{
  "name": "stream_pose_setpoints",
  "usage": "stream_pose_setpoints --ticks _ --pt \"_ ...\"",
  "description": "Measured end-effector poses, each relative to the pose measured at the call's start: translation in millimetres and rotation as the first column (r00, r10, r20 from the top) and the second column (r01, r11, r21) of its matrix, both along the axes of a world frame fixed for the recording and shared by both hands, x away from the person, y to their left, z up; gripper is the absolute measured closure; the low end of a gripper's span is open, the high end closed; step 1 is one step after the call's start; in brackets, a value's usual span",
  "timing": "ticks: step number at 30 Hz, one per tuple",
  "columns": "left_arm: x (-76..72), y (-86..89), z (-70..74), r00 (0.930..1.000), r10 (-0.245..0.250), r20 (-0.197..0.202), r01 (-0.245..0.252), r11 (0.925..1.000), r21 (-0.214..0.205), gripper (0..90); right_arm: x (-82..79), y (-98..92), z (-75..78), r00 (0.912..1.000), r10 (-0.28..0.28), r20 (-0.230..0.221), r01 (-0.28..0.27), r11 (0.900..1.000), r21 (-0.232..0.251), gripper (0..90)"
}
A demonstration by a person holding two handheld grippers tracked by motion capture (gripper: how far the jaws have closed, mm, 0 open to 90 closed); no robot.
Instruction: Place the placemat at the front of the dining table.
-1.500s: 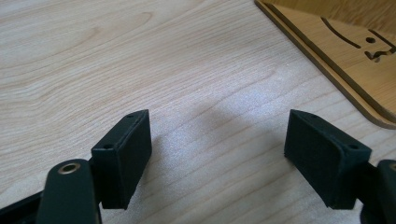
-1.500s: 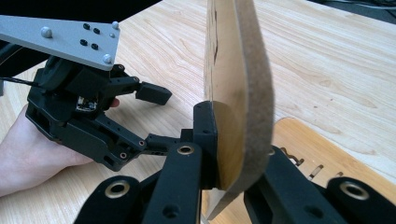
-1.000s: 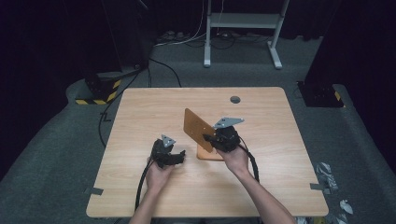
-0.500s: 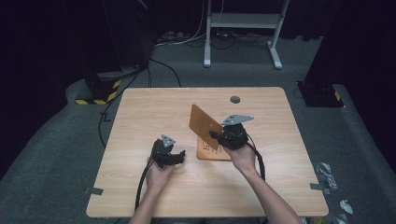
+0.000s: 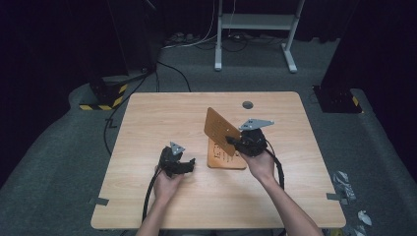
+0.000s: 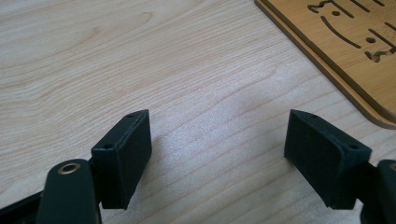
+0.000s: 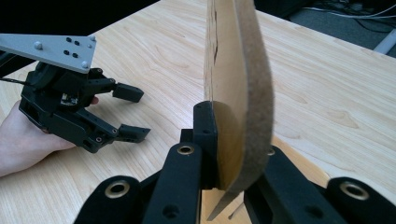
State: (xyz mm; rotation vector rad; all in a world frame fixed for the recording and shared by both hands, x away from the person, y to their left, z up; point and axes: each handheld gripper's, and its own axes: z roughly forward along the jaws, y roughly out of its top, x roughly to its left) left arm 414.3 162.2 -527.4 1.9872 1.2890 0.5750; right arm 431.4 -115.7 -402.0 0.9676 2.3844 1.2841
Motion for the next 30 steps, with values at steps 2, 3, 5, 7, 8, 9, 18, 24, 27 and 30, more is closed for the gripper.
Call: stream_pose_setpoints --ticks 2,3,5,7,8,9,18,24,27,30 --pt "0.0 0.0 0.0 1.0 0.0 0.0 0.0 1.0 0.0 23.1 -0.1 -3.0 1.4 1.0 -0.001 0.004 0.001 1.0 -0.003 86.4" --pt "0.0 0.0 0.0 1.0 0.0 0.0 0.0 1.0 0.0 23.1 -0.4 -4.2 2.0 1.0 -0.005 0.004 0.005 1.0 -0.004 86.4" --pt "0.0 0.0 0.0 1.0 0.0 0.0 0.0 1.0 0.001 23.1 -0.7 -6.4 3.4 1.0 -0.007 0.006 0.007 1.0 -0.005 86.4" --pt "0.0 0.0 0.0 1.0 0.0 0.0 0.0 1.0 0.0 23.1 -0.9 -8.7 5.3 0.9999 -0.01 0.007 0.01 0.9999 -0.005 86.4" --pt "0.0 0.0 0.0 1.0 0.0 0.0 0.0 1.0 0.0 23.1 -1.1 -9.7 6.7 0.9999 -0.014 0.008 0.014 0.9999 -0.008 86.4" --pt "0.0 0.0 0.0 1.0 0.0 0.0 0.0 1.0 0.0 23.1 -1.3 -10.6 8.2 0.9999 -0.012 0.01 0.013 0.9999 -0.011 86.4" --pt "0.0 0.1 0.1 1.0 -0.001 -0.001 0.001 1.0 0.001 23.1 -1.1 -24.0 14.3 0.9994 -0.033 0.011 0.033 0.9993 -0.016 86.4" --pt "0.0 0.2 0.1 1.0 -0.002 -0.001 0.002 1.0 0.002 23.1 -0.6 -31.4 15.5 0.9989 -0.045 0.009 0.045 0.9989 -0.015 86.4" --pt "0.0 0.2 0.1 1.0 -0.002 -0.001 0.002 1.0 0.002 23.1 -0.9 -34.3 15.8 0.9984 -0.056 0.014 0.056 0.9982 -0.02 86.4" --pt "0.0 0.2 0.1 1.0 -0.002 -0.001 0.002 1.0 0.002 23.1 -1.5 -38.7 16.9 0.9979 -0.064 0.014 0.064 0.9977 -0.024 86.4"
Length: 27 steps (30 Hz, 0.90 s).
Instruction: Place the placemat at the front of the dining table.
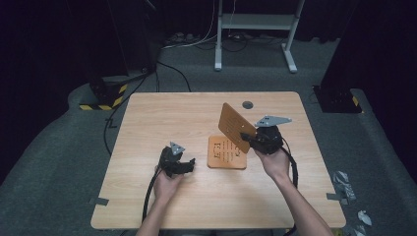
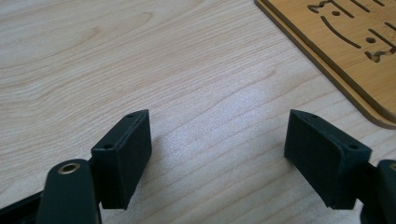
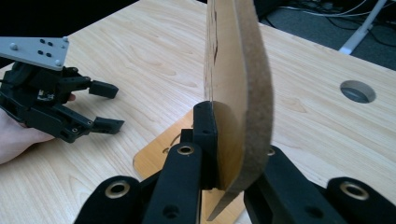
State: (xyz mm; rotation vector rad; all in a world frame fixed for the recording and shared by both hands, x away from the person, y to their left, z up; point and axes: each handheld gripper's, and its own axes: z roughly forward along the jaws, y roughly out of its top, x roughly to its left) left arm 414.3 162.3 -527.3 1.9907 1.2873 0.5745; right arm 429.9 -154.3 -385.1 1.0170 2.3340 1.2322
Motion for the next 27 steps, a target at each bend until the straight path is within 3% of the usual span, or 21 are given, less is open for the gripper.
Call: stream_pose_setpoints --ticks 12,27 --pt "0.0 0.0 0.0 1.0 0.0 0.0 0.0 1.0 0.0 23.1 -0.8 -18.5 7.2 0.999 -0.039 0.023 0.039 0.9992 -0.004 86.4" --pt "0.0 -0.1 0.0 1.0 0.001 0.001 -0.001 1.0 -0.002 23.1 0.7 -44.5 6.5 0.9946 -0.102 0.019 0.102 0.9947 -0.005 86.4"
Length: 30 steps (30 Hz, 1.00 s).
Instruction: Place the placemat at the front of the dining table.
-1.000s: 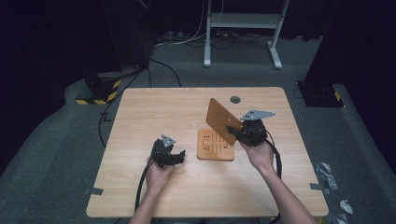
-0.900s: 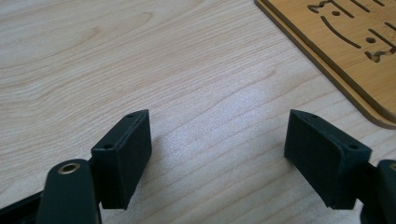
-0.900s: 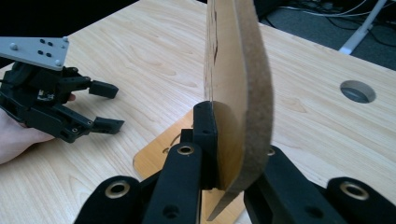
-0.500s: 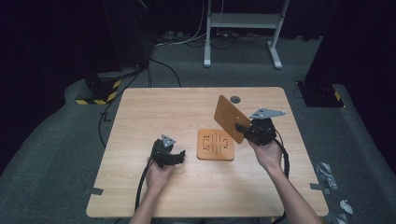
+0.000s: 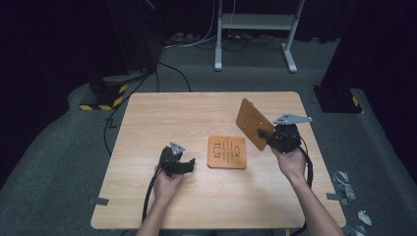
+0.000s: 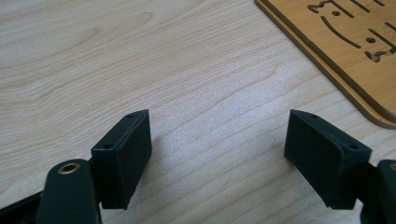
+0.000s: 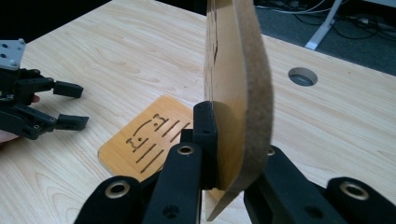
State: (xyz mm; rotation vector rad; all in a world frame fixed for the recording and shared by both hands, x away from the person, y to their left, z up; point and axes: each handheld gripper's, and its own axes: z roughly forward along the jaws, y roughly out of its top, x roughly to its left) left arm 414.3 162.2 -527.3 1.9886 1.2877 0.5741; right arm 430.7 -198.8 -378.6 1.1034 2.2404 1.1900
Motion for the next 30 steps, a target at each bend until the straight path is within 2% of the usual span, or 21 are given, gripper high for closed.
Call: stream_pose_setpoints --ticks 13,30 --pt "0.0 0.0 0.1 1.0 0.0 -0.001 0.0 1.0 0.0 23.1 1.0 -19.9 -1.6 0.9985 -0.054 -0.001 0.054 0.9985 -0.004 86.4" --pt "-0.1 0.1 0.2 1.0 0.0 -0.002 0.0 1.0 0.001 23.1 3.1 -44.7 -3.3 0.9916 -0.13 -0.002 0.129 0.9915 -0.013 86.4"
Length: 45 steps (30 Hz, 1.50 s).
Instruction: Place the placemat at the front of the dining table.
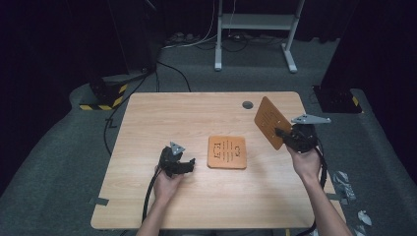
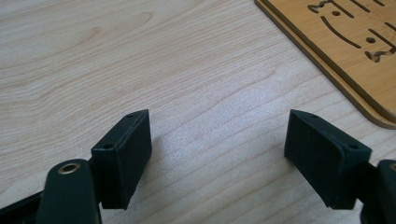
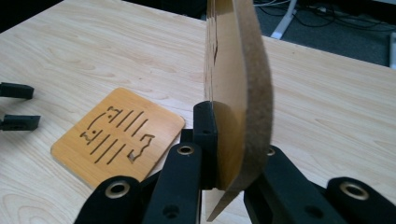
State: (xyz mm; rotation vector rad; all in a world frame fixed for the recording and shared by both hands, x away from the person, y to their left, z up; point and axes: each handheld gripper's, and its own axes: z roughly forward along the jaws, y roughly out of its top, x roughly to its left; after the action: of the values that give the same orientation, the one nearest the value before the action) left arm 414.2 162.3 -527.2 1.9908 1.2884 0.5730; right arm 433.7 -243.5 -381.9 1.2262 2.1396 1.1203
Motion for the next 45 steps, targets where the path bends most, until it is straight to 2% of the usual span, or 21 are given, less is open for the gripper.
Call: stream_pose_setpoints --ticks 9,13,18,24,35,45 --pt "0.0 -0.1 0.0 1.0 0.0 0.0 0.0 1.0 -0.001 23.1 4.0 -15.1 -10.8 0.9983 -0.056 -0.017 0.055 0.9984 -0.007 86.4" --pt "0.0 0.0 0.0 1.0 0.0 0.0 0.0 1.0 0.0 23.1 4.5 -16.7 -14.8 0.997 -0.077 -0.01 0.077 0.9959 -0.047 86.4" --pt "0.0 -0.1 0.0 1.0 0.001 0.0 -0.001 1.0 0.0 23.1 7.6 -23.1 -19.1 0.9948 -0.099 -0.023 0.099 0.9946 -0.032 86.4" --pt "0.0 0.0 0.0 1.0 0.0 0.0 0.0 1.0 0.0 23.0 11.1 -30.4 -28.9 0.9919 -0.121 -0.039 0.119 0.9922 -0.036 86.4" --pt "0.0 0.0 0.0 1.0 0.001 0.0 -0.001 1.0 0.001 22.9 16.3 -30.5 -47.1 0.9859 -0.147 -0.079 0.145 0.9888 -0.036 86.4" --pt "0.0 0.1 0.1 1.0 -0.001 -0.001 0.001 1.0 0.002 22.9 21.0 -26.8 -57.4 0.9824 -0.162 -0.093 0.16 0.9866 -0.033 86.3"
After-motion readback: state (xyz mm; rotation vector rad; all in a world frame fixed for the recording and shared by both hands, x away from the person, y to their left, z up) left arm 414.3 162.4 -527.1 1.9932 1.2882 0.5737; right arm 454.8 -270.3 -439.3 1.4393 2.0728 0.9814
